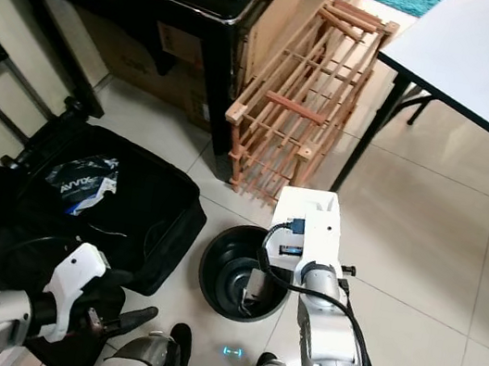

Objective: Picking trash to rubbish bin

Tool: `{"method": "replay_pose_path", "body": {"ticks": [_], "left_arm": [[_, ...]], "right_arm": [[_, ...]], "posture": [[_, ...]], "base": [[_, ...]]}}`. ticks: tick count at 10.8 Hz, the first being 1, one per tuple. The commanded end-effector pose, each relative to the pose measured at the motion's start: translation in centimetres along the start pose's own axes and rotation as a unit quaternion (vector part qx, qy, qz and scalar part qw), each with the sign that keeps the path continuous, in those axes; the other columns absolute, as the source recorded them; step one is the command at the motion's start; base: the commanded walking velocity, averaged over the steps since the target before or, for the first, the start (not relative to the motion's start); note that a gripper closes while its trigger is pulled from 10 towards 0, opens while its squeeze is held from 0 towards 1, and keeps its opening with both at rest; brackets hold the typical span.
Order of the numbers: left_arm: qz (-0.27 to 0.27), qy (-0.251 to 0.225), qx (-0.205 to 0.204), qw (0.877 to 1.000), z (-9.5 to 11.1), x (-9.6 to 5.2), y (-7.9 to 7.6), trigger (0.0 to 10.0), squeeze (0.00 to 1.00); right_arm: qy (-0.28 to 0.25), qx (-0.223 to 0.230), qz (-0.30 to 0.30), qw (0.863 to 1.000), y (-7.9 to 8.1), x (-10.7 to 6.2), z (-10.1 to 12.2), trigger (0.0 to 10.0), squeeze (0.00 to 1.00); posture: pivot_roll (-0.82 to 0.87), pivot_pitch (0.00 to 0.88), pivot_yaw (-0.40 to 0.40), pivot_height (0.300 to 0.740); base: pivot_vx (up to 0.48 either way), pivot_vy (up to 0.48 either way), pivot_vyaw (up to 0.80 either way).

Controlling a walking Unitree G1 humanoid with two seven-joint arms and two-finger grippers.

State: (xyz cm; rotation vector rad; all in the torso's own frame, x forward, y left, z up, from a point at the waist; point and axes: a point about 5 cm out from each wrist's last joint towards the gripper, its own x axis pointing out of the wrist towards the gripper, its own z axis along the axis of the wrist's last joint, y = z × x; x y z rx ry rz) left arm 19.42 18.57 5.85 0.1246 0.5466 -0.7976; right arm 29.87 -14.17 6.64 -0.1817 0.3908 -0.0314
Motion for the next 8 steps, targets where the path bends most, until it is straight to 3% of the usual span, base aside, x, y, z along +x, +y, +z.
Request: {"method": "replay_pose_path", "body": {"ticks": [1, 6, 8], "left_arm": [[0.008, 0.010, -0.004, 1.000, -0.8, -0.1, -0.6, 10.0, 0.00], [0.053, -0.001, -0.012, 0.999, -2.1, 0.1, -1.5, 10.0, 0.00], [0.071, -0.026, -0.004, 0.997, -0.6, -0.4, -2.9, 10.0, 0.00]], "right_arm": [[0.008, 0.005, 0.003, 1.000, 0.0, 0.0, -0.6, 10.0, 0.00], [0.004, -0.006, -0.006, 1.000, -0.9, 0.5, -0.5, 10.0, 0.00], [0.005, -0.014, -0.005, 1.000, -1.2, 0.5, -0.8, 10.0, 0.00]], "posture": [[0.16, 0.313, 0.042, 0.740], [0.15, 0.323, 0.018, 0.740], [0.15, 0.323, 0.003, 0.740]], "base": [[0.000, 0.000, 0.00], [0.000, 0.000, 0.00], [0.000, 0.000, 0.00]]}}
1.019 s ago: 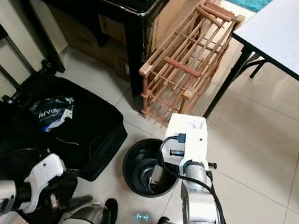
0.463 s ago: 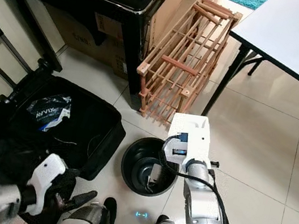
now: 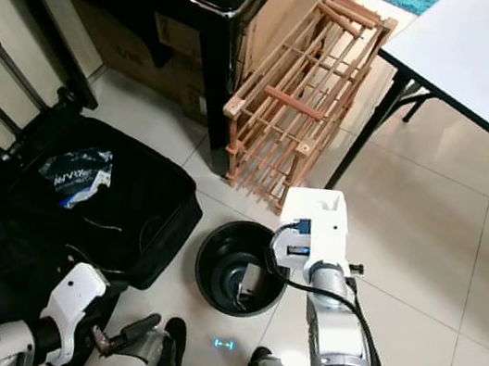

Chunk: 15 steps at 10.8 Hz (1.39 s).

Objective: Picking trash to rubbish bin

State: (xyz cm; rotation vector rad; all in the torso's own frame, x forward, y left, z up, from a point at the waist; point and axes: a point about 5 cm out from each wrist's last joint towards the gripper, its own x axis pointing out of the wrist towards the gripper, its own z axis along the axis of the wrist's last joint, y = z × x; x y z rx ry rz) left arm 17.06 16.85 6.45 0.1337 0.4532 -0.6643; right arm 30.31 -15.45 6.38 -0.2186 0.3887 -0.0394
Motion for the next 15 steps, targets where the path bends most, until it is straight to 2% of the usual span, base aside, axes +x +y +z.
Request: {"method": "replay_pose_path", "body": {"ticks": [1, 4, 5, 6, 8, 9, 12, 13, 15], "left_arm": [[0.007, 0.002, 0.014, 1.000, 0.4, -0.4, -0.5, 10.0, 0.00], [0.025, 0.011, 0.020, 0.999, -0.5, -0.3, 0.3, 10.0, 0.00], [0.036, 0.037, 0.018, 0.999, -1.8, -0.2, 0.5, 10.0, 0.00], [0.048, 0.050, 0.014, 0.997, -2.3, -0.6, 0.5, 10.0, 0.00], [0.037, 0.077, 0.007, 0.996, -2.9, -1.9, 0.3, 10.0, 0.00], [0.016, 0.082, 0.003, 0.997, -2.7, -2.5, -0.2, 10.0, 0.00], [-0.011, 0.081, 0.004, 0.997, -1.7, -2.8, -1.5, 10.0, 0.00], [-0.016, 0.082, 0.007, 0.997, -1.2, -2.7, -2.6, 10.0, 0.00], [-0.014, 0.077, 0.012, 0.997, 0.1, -1.7, -2.9, 10.0, 0.00]], "right_arm": [[0.005, 0.000, 0.005, 1.000, 0.1, -0.1, -0.5, 10.0, 0.00], [0.001, 0.000, 0.009, 1.000, 0.5, -0.1, -0.3, 10.0, 0.00], [0.003, 0.003, 0.015, 1.000, 0.9, 0.0, -0.5, 10.0, 0.00], [0.008, 0.006, 0.023, 1.000, 1.5, 0.0, -0.6, 10.0, 0.00], [0.044, 0.032, 0.043, 0.998, 2.7, 0.2, -1.5, 10.0, 0.00], [0.072, 0.050, 0.057, 0.995, 3.6, 0.5, -2.2, 10.0, 0.00], [0.094, 0.061, 0.071, 0.991, 4.9, 1.1, -2.5, 10.0, 0.00], [0.113, 0.077, 0.073, 0.988, 5.4, 1.4, -2.9, 10.0, 0.00], [0.128, 0.092, 0.062, 0.986, 5.4, 1.6, -3.3, 10.0, 0.00]], "posture": [[0.15, 0.322, -0.001, 0.740], [0.16, 0.325, -0.003, 0.740], [0.16, 0.326, -0.003, 0.740], [0.17, 0.339, 0.005, 0.740], [0.18, 0.360, 0.013, 0.740], [0.18, 0.374, 0.016, 0.740], [0.21, 0.412, 0.023, 0.740], [0.21, 0.425, 0.028, 0.740], [0.22, 0.430, 0.028, 0.740]], "base": [[0.000, 0.000, 0.00], [0.000, 0.000, 0.00], [0.000, 0.000, 0.00], [0.000, 0.000, 0.00], [0.000, 0.000, 0.00], [0.000, 0.000, 0.00], [0.000, 0.000, 0.00], [0.000, 0.000, 0.00], [0.000, 0.000, 0.00]]}}
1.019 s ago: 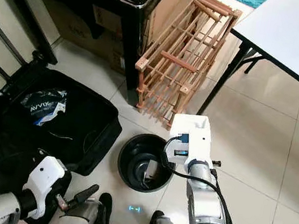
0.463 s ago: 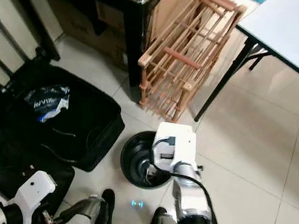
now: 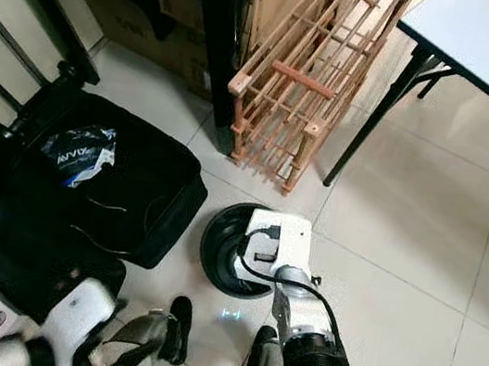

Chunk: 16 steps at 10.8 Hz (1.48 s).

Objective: Picking trash to rubbish bin

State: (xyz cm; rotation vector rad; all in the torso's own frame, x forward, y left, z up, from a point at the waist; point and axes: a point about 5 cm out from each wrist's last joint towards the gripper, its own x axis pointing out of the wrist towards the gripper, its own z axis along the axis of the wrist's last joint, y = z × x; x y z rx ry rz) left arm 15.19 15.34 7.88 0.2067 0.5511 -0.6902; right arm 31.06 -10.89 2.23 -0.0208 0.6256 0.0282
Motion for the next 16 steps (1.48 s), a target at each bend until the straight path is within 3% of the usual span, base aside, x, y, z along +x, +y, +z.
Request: {"method": "replay_pose_path", "body": {"ticks": [1, 2, 4, 6, 8, 12, 14, 15, 16], "left_arm": [[0.007, 0.014, -0.005, 1.000, 0.0, 0.5, 0.0, 10.0, 0.00], [0.003, 0.009, -0.008, 1.000, 0.8, 1.3, 0.2, 10.0, 0.00], [-0.008, 0.022, -0.008, 1.000, 0.3, 0.6, -0.8, 10.0, 0.00], [-0.010, 0.045, -0.015, 0.999, -1.9, -0.7, -1.6, 10.0, 0.00], [-0.011, 0.072, -0.020, 0.997, -4.8, -0.9, -1.9, 10.0, 0.00], [-0.008, 0.067, -0.016, 0.998, -4.4, 2.4, 0.5, 10.0, 0.00], [-0.017, 0.059, -0.015, 0.998, -4.4, 2.9, 0.5, 10.0, 0.00], [-0.021, 0.063, -0.013, 0.998, -4.8, 2.5, -0.1, 10.0, 0.00], [-0.025, 0.066, -0.013, 0.997, -5.4, 1.8, -1.1, 10.0, 0.00]], "right_arm": [[0.015, 0.014, -0.007, 1.000, -0.2, 0.1, -0.9, 10.0, 0.00], [0.020, 0.017, -0.008, 1.000, -0.2, 0.2, -1.0, 10.0, 0.00], [0.038, 0.017, -0.010, 0.999, 0.0, 0.4, -1.8, 10.0, 0.00], [0.062, 0.013, -0.007, 0.998, 0.5, 0.4, -2.9, 10.0, 0.00], [0.089, 0.012, 0.013, 0.996, 1.5, 0.3, -4.2, 10.0, 0.00], [0.082, -0.014, 0.005, 0.997, 1.6, 0.3, -4.5, 10.0, 0.00], [0.065, -0.025, -0.014, 0.997, 0.9, 0.4, -4.0, 10.0, 0.00], [0.063, -0.026, -0.017, 0.998, 0.7, 0.5, -3.9, 10.0, 0.00], [0.064, -0.026, -0.016, 0.997, 0.7, 0.5, -4.0, 10.0, 0.67]], "posture": [[0.22, 0.430, 0.028, 0.740], [0.22, 0.430, 0.028, 0.740], [0.21, 0.427, 0.022, 0.740], [0.22, 0.435, 0.025, 0.740], [0.22, 0.440, 0.027, 0.740], [0.22, 0.441, 0.029, 0.740], [0.22, 0.442, 0.031, 0.740], [0.22, 0.442, 0.031, 0.740], [0.22, 0.443, 0.031, 0.740]], "base": [[0.000, 0.000, 0.00], [0.000, 0.000, 0.00], [0.000, 0.000, 0.00], [0.000, 0.000, 0.00], [0.000, 0.000, 0.00], [0.000, 0.000, 0.00], [0.000, 0.000, 0.00], [0.000, 0.000, 0.00], [0.000, 0.000, 0.00]]}}
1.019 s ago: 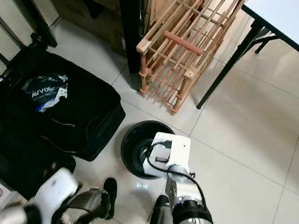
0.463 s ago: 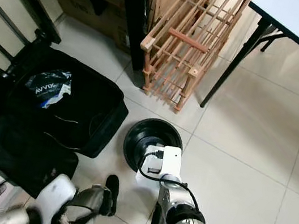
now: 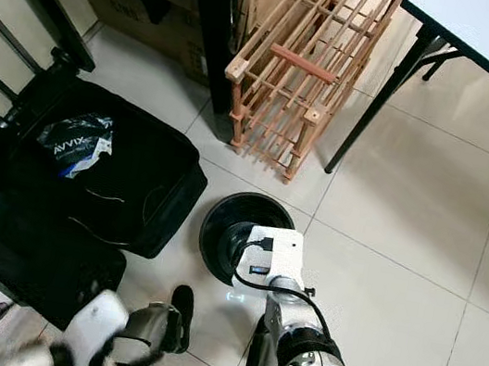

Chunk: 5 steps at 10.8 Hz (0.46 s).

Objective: Picking trash to rubbish bin

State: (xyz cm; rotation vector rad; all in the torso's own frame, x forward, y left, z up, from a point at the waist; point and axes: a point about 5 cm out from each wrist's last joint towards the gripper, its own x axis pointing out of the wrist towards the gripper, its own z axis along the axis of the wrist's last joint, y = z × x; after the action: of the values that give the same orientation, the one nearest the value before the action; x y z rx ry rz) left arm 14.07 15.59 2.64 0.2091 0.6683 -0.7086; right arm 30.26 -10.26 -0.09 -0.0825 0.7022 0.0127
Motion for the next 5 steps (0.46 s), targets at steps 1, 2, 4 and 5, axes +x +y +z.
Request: {"method": "replay_pose_path", "body": {"ticks": [1, 2, 4, 5], "left_arm": [[-0.009, 0.015, 0.000, 1.000, -1.1, -0.7, -1.0, 10.0, 0.00], [-0.009, 0.019, -0.001, 1.000, -1.9, -1.3, -1.1, 10.0, 0.00], [-0.008, 0.031, -0.004, 0.999, -3.9, -2.8, -0.6, 10.0, 0.00], [-0.003, 0.036, -0.004, 0.999, -4.5, -3.1, 1.1, 10.0, 0.00]], "right_arm": [[0.028, 0.000, 0.002, 1.000, 0.1, -0.1, -1.9, 10.0, 0.75], [0.028, 0.000, 0.003, 1.000, 0.1, -0.2, -2.0, 10.0, 1.00], [0.025, -0.003, 0.001, 1.000, 0.1, -0.2, -2.1, 10.0, 1.00], [0.023, -0.003, -0.001, 1.000, 0.1, -0.2, -2.1, 10.0, 1.00]], "posture": [[0.22, 0.443, 0.031, 0.740], [0.23, 0.445, 0.031, 0.740], [0.23, 0.446, 0.034, 0.740], [0.23, 0.446, 0.037, 0.740]], "base": [[0.000, 0.000, 0.00], [0.000, 0.000, 0.00], [0.000, 0.000, 0.00], [0.000, 0.000, 0.00]]}}
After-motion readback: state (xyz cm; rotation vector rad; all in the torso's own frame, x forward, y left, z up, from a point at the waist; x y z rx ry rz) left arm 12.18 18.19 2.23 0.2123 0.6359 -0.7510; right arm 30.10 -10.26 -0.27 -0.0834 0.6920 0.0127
